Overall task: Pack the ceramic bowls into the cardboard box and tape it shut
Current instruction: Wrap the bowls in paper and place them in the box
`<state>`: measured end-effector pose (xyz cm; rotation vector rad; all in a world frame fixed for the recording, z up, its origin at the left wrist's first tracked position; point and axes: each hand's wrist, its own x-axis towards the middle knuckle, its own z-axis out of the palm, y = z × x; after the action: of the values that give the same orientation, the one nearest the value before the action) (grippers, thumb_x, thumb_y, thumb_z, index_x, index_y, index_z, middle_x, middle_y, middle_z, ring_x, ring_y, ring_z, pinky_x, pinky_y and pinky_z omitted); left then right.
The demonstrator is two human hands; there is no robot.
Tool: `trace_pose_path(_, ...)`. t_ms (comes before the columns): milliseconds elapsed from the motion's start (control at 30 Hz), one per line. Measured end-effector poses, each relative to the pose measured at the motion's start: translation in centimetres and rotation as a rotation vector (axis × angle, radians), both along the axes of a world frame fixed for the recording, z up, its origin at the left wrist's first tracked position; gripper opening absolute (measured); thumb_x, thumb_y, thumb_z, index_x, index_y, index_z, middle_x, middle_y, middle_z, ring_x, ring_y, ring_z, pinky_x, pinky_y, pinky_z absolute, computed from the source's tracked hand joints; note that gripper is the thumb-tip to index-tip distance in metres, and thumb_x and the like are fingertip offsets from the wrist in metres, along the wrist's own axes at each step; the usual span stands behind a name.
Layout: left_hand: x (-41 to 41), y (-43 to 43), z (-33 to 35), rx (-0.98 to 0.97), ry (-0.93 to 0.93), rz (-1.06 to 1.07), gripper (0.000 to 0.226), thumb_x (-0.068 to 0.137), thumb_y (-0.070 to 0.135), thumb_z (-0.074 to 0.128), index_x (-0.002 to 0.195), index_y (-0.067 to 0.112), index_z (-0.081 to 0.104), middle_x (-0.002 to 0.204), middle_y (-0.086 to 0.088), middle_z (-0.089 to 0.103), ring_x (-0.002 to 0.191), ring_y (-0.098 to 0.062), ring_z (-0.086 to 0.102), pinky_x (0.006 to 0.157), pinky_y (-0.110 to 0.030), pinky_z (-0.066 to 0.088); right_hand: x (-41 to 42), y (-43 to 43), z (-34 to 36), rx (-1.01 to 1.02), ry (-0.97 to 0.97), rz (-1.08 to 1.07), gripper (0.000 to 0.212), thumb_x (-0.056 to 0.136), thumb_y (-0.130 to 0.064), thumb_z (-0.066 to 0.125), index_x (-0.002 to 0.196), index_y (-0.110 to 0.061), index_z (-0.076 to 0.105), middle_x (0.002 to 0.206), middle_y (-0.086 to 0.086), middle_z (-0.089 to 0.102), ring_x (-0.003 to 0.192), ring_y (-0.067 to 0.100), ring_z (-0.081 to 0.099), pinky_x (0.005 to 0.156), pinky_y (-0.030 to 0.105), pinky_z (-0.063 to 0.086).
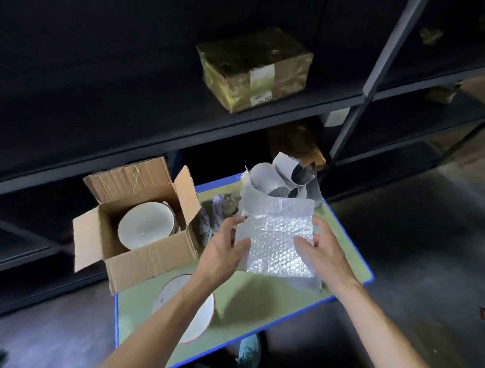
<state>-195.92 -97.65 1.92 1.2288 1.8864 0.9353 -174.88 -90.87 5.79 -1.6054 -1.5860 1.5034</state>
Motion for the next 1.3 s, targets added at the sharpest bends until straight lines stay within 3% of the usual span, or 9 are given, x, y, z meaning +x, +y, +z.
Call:
trace_pose_path(267, -3.6, -7.1, 0.4, -0.057, 0.053, 0.156, 0.024, 0.097, 0.033, 0.059, 0.119, 0.040, 0.053, 0.074, 0.008, 0.056, 0.066, -0.005, 0.051, 0.062, -0.023, 0.039, -4.9, -0.6, -0.3, -0.045, 0.110, 0.169, 0.029, 0.090, -0.023, 0.070, 0.114, -0.030, 0.056, 0.099, 0.003, 0.074, 0.091, 0.024, 0.069, 0.079, 0.043, 0.053)
trace_pose_path(433, -6.1, -11.4, 0.0, -0.137, 0.177, 0.263, 0.014, 0.098, 0.029, 0.055, 0.104, 0.027, 0.067, 0.089, 0.012, 0.070, 0.080, -0.012, 0.063, 0.072, -0.034, 0.052, -6.8, -1.6, -0.8, -0.042, 0.094, 0.297, 0.016, 0.092, -0.018, 0.067, 0.103, -0.029, 0.069, 0.095, -0.004, 0.076, 0.094, 0.019, 0.069, 0.083, 0.035, 0.054)
trace_pose_path(567, -7.2, -14.2, -1.3, -0.210, 0.345, 0.278, 0.010, 0.097, 0.025, 0.056, 0.098, 0.021, 0.066, 0.094, 0.009, 0.065, 0.077, -0.013, 0.059, 0.071, -0.033, 0.050, -7.5, -2.0, -1.8, -0.028, 0.001, 0.340, 0.019, 0.090, -0.026, 0.067, 0.108, -0.032, 0.068, 0.098, -0.010, 0.074, 0.096, 0.015, 0.068, 0.094, 0.043, 0.054)
trace_pose_path(667, -7.4, -15.0, -2.2, -0.310, 0.444, 0.268, 0.016, 0.098, 0.030, 0.053, 0.111, 0.022, 0.057, 0.100, 0.003, 0.059, 0.085, -0.020, 0.060, 0.065, -0.034, 0.044, -8.0, -2.5, -2.2, -0.025, -0.040, 0.377, 0.017, 0.086, -0.032, 0.065, 0.103, -0.032, 0.067, 0.089, 0.000, 0.072, 0.082, 0.023, 0.066, 0.079, 0.039, 0.053)
trace_pose_path(733, -7.4, -15.0, -2.7, -0.382, 0.476, 0.252, 0.022, 0.098, 0.028, 0.051, 0.119, 0.020, 0.051, 0.104, -0.001, 0.059, 0.086, -0.023, 0.060, 0.063, -0.033, 0.039, -8.1, -2.7, -2.4, -0.013, -0.063, 0.380, 0.006, 0.088, -0.027, 0.064, 0.086, -0.022, 0.060, 0.067, 0.004, 0.054, 0.059, 0.023, 0.046, 0.060, 0.032, 0.036)
trace_pose_path(867, -7.6, -14.4, -3.2, -0.453, 0.495, 0.227, 0.021, 0.098, 0.021, 0.048, 0.118, 0.014, 0.051, 0.107, -0.007, 0.061, 0.091, -0.030, 0.061, 0.071, -0.039, 0.048, -8.2, -2.8, -3.1, -0.007, -0.058, 0.383, 0.028, 0.089, -0.021, 0.064, 0.079, -0.007, 0.043, 0.063, -0.003, 0.033, 0.056, 0.014, 0.028, 0.058, 0.030, 0.021)
trace_pose_path(967, -8.0, -14.1, -3.3, -0.477, 0.502, 0.200, 0.020, 0.097, 0.020, 0.050, 0.114, 0.012, 0.057, 0.103, -0.009, 0.063, 0.090, -0.030, 0.062, 0.075, -0.040, 0.052, -8.4, -3.0, -2.9, 0.006, -0.050, 0.388, 0.033, 0.090, -0.014, 0.063, 0.069, -0.019, 0.039, 0.051, -0.015, 0.033, 0.050, 0.009, 0.028, 0.054, 0.028, 0.021)
trace_pose_path(1233, -8.5, -14.1, -2.1, -0.443, 0.440, 0.145, 0.018, 0.098, 0.015, 0.050, 0.111, 0.010, 0.061, 0.094, -0.011, 0.069, 0.082, -0.030, 0.064, 0.069, -0.039, 0.054, -8.2, -2.6, -3.1, -0.016, -0.016, 0.387, 0.006, 0.091, -0.021, 0.062, 0.093, -0.026, 0.065, 0.085, 0.004, 0.065, 0.079, 0.022, 0.057, 0.072, 0.034, 0.045)
trace_pose_path(1300, -8.3, -14.1, -1.0, -0.423, 0.442, 0.131, 0.019, 0.097, 0.013, 0.048, 0.110, 0.010, 0.061, 0.093, -0.012, 0.070, 0.079, -0.031, 0.064, 0.067, -0.038, 0.054, -8.0, -2.3, -3.1, -0.025, -0.023, 0.365, 0.018, 0.085, -0.032, 0.062, 0.100, -0.022, 0.066, 0.092, 0.013, 0.067, 0.081, 0.029, 0.058, 0.078, 0.040, 0.049)
